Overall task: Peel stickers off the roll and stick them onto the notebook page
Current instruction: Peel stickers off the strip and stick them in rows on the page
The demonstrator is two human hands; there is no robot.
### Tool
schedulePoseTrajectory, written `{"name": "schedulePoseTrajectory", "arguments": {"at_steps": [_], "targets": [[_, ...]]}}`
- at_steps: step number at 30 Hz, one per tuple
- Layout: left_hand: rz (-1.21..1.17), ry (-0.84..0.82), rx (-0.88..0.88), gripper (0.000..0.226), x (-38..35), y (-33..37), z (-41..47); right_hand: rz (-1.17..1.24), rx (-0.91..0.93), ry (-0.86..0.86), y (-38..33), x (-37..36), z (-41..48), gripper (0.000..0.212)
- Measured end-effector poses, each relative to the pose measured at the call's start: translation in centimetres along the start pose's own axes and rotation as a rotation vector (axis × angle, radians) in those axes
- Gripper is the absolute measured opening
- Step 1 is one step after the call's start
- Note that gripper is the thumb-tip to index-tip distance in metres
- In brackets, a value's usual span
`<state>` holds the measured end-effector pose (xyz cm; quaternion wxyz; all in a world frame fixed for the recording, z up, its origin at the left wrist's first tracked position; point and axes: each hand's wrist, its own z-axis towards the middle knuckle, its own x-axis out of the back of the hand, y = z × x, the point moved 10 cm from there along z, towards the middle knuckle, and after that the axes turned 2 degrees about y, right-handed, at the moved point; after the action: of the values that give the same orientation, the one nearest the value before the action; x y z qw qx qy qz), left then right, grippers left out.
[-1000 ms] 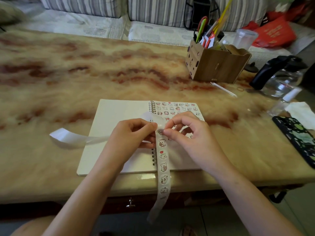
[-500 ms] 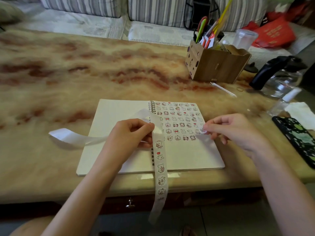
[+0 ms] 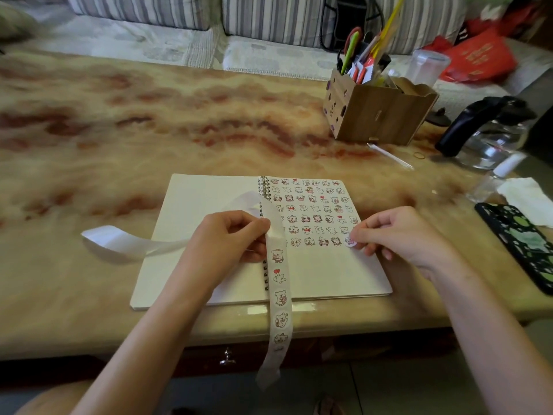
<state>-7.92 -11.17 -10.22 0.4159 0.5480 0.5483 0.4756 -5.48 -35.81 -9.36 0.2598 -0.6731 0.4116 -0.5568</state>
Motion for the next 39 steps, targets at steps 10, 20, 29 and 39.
{"name": "schedulePoseTrajectory", "arguments": {"at_steps": [10,20,29,39], "targets": [[-0.002,-0.007,-0.005,0.019,-0.01,-0.06,0.02,-0.019,-0.002,0.000,-0.01,-0.01,-0.24,0.003],[0.000,-0.001,-0.001,0.021,0.02,-0.19,0.16,-0.028,-0.008,0.008,0.10,-0.05,-0.13,0.004],[0.010,0.001,-0.001,0.021,0.05,-0.15,0.16,-0.037,-0.017,0.024,0.15,-0.04,-0.13,0.003],[0.012,-0.003,-0.001,0.021,0.01,-0.17,0.14,-0.056,-0.010,0.026,0.11,-0.45,0.05,0.008]]}}
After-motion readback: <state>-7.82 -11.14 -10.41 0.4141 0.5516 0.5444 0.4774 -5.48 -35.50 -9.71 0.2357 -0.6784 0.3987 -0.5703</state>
